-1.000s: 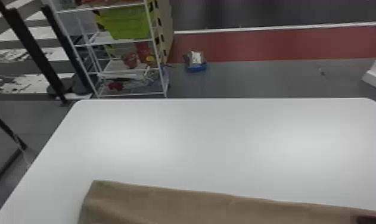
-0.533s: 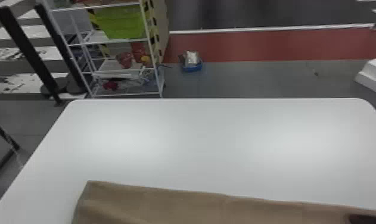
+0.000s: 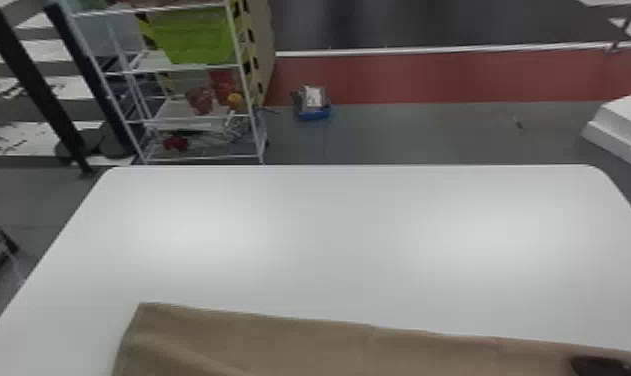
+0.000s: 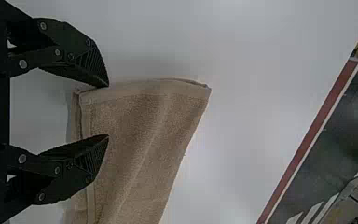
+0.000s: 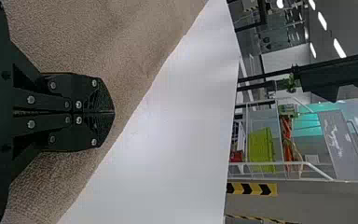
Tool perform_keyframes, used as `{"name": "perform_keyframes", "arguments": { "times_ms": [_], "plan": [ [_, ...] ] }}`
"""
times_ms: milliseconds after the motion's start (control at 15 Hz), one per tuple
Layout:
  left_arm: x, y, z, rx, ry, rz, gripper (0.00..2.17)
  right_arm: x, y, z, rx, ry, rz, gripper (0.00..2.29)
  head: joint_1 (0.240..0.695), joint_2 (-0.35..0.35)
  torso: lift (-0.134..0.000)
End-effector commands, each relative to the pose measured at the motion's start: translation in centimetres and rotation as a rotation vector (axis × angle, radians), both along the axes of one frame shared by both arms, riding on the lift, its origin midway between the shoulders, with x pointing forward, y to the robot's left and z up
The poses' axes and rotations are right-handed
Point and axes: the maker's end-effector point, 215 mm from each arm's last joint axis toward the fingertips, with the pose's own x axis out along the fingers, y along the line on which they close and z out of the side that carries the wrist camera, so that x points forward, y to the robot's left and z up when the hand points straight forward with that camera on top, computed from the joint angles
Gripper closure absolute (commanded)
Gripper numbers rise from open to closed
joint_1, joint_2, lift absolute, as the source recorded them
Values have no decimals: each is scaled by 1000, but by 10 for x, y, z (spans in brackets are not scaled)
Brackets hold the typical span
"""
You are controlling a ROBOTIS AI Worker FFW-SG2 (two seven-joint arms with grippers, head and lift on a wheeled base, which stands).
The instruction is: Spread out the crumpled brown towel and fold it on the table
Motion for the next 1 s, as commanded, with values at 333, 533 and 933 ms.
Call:
{"name": "perform_keyframes", "arguments": {
  "times_ms": [333,533,933],
  "plan": [
    [3,-2,10,8,-13,-7,599,4,2,-2,3,4,4,1507,695,100,-124],
    [4,-8,20,2,-22,-14,599,4,2,-4,4,9,2,1507,695,100,-124],
    [0,-6,10,-7,14,-4,778,3,0,-7,11,9,3,1511,695,82,-124]
  ]
}}
